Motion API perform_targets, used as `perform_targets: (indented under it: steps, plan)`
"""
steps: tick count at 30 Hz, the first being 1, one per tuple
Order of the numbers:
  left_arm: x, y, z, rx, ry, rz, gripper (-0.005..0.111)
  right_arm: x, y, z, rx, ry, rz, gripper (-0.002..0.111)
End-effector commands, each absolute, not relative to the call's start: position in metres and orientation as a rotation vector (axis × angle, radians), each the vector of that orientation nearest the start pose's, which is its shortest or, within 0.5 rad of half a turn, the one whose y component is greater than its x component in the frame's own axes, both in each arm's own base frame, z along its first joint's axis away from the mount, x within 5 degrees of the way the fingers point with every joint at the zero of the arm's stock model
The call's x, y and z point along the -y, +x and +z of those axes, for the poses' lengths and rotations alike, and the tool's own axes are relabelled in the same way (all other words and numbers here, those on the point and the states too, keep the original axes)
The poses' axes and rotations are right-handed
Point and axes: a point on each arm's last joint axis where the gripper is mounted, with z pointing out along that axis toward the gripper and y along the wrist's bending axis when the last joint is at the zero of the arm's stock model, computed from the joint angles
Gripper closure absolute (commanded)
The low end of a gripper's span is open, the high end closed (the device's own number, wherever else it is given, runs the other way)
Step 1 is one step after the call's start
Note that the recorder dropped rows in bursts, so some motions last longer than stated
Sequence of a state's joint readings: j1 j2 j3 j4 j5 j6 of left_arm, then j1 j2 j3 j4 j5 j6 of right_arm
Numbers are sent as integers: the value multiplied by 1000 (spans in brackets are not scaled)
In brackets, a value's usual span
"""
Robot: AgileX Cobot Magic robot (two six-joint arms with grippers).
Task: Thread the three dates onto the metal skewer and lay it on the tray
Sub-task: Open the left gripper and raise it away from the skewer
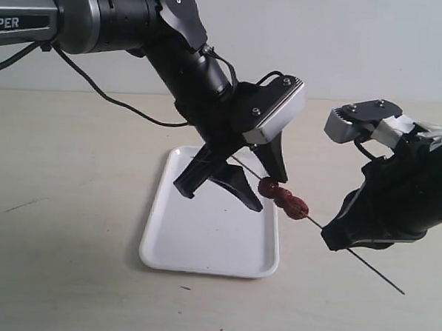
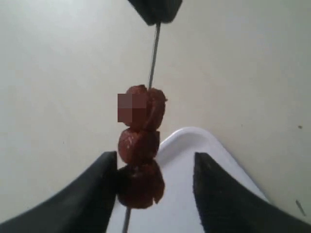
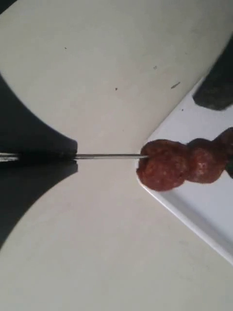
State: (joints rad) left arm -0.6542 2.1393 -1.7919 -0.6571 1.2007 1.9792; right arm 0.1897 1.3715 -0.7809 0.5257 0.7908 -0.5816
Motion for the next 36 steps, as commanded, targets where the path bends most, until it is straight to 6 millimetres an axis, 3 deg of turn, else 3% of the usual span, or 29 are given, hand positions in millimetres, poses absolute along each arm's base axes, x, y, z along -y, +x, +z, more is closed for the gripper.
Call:
perform_targets:
  steps: [1,5,10,20,26,31,34,36]
  plan:
    - [317,316,233,1363,-3219,907,47,-76,237,228,-2645,-577,473,108]
    - [316,315,237,1423,-3186,913,47,-75,240,229,-2634,-504,465,108]
    - [314,312,250,1650,-3044,950,47,-75,243,229,-2624,-438,461,108]
    - [307,307,275,1886,-2899,938,47,-74,244,230,-2620,-402,458,108]
    - [300,305,287,2249,-2538,924,47,-75,247,224,-2639,-397,457,108]
    - [280,309,297,2679,-2057,622,48,-75,257,206,-2690,-323,450,108]
    - [264,316,293,2904,-1736,346,65,-77,265,199,-2670,-217,451,108]
    - [252,316,287,2930,-1678,218,92,-84,269,196,-2651,-170,460,108]
